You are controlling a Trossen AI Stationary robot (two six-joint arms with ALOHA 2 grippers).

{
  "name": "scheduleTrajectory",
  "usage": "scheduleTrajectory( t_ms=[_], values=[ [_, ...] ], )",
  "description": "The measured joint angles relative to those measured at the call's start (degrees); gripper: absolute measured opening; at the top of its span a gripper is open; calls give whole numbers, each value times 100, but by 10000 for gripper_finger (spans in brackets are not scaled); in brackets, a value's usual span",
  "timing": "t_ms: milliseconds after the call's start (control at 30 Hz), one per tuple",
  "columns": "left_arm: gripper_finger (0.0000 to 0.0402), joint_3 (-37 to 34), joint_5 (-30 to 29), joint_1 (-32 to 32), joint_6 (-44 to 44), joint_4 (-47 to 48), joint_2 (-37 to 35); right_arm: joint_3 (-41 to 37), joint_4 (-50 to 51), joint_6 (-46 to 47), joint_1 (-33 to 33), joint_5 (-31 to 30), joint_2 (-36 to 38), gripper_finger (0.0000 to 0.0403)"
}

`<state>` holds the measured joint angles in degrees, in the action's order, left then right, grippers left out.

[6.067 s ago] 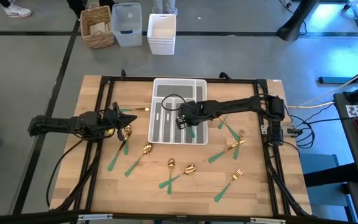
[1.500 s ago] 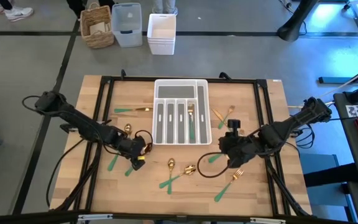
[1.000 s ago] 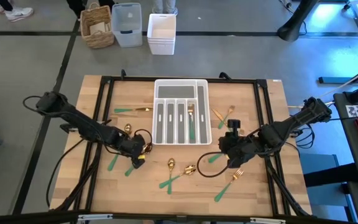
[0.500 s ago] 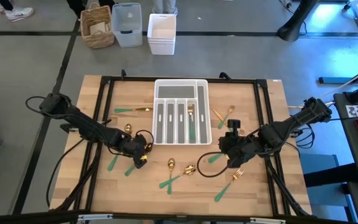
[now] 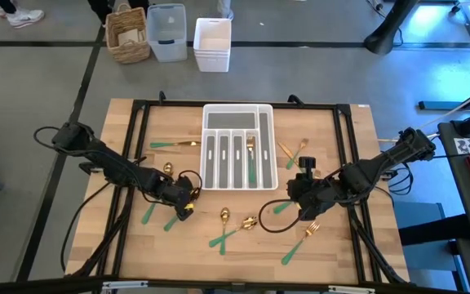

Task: Sort silverware
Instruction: Put the middle left side spoon into the silverware organizer

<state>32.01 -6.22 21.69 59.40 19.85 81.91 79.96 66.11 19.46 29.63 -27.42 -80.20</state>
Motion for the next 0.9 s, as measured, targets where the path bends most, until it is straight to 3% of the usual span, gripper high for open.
scheduleTrajectory(
  t_ms=[433, 633, 900],
  values=[
    [11, 3, -54, -23, -104, 316, 9, 1, 1, 0, 0, 0, 0, 81],
    [11, -17, -23, -48, -114, 261, -108, 0, 2, -2, 0, 0, -2, 81],
    [5, -38, 128, -43, 10, 18, -817, 0, 20, -7, 0, 0, -2, 81]
  ],
)
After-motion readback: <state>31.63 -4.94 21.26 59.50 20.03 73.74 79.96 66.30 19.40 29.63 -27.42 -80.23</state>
